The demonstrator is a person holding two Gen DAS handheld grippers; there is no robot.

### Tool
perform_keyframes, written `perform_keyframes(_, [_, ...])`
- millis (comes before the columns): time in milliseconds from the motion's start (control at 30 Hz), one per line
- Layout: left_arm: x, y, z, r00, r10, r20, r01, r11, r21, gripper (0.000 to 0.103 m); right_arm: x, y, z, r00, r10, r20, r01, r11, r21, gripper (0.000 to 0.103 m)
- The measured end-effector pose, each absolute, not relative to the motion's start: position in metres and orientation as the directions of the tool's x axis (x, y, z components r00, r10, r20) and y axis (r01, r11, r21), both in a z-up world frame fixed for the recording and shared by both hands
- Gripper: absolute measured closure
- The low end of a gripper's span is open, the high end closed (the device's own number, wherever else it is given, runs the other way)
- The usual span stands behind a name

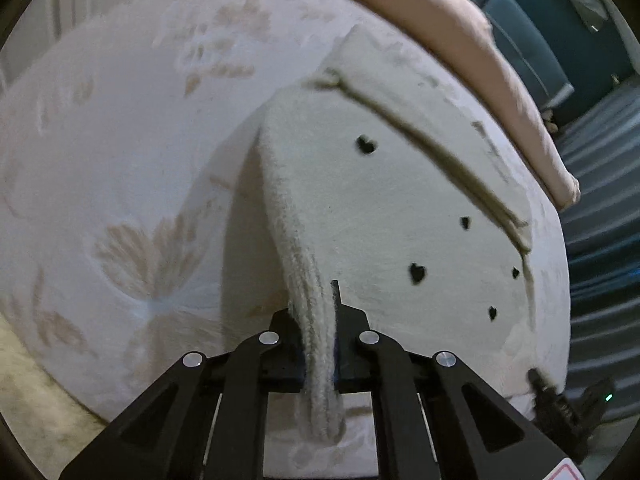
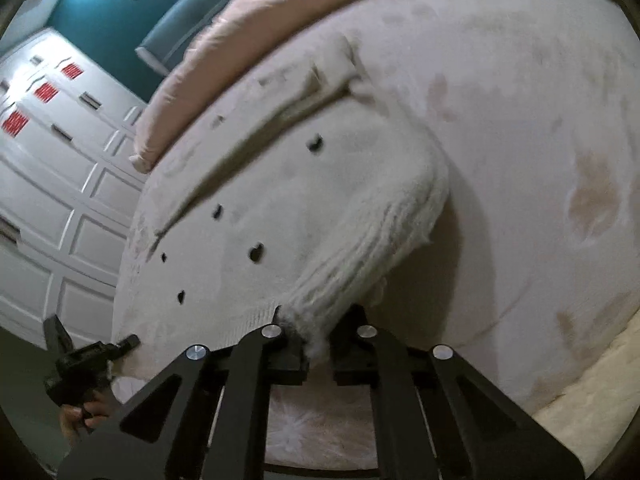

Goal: Fold small clothes

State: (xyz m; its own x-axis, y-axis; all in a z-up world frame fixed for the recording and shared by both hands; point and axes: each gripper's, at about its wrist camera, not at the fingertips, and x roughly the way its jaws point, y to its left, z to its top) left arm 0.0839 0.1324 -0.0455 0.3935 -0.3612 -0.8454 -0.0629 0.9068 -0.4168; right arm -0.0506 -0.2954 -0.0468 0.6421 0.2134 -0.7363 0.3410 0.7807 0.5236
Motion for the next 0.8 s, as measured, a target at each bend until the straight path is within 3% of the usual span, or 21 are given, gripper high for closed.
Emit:
perform_keyframes(167, [0.055,0.141,-0.016,0.401,-0.375,-0.836,-0.018,0.909,-0.416,0.098,-0.082,-0.292,-0.017,0.646,0.179,-0.742,0.294,0.839,0.458,0.099])
perform_keyframes(367, [-0.011,0.146,-0.017,0.312,-0.334,-0.890,0.039,0.940,-0.339,0.098,-0.153,-0.281,-0.025,0.478,0.174,-0.861,0.274,0.902,0.334,0.099])
perform_keyframes(500, [-0.069,0.162,-0.035,0.180,-0.345,-0.921,0.000,0.936,-0.351,0.098,-0.204,-0.269,-0.034,0.347,0.253,-0.903,0.289,0.887,0.359,0.099])
perform_keyframes(633, [-0.104,0.176,-0.022,0.121,-0.329,-0.937,-0.005,0.943,-0.332,0.098,-0.232,-0.255,-0.020,0.256,0.303,-0.918,0.229,0.903,0.362,0.099])
perform_keyframes(733, [-0.079,0.180,0.009,0.203,-0.349,-0.915,0.015,0.935,-0.354,0.098,-0.211,-0.268,0.008,0.340,0.307,-0.889,0.193,0.902,0.386,0.099])
perform_keyframes(800, [-0.031,0.169,0.040,0.333,-0.392,-0.858,0.097,0.919,-0.382,0.098,-0.169,-0.292,0.037,0.505,0.281,-0.816,0.171,0.894,0.414,0.099])
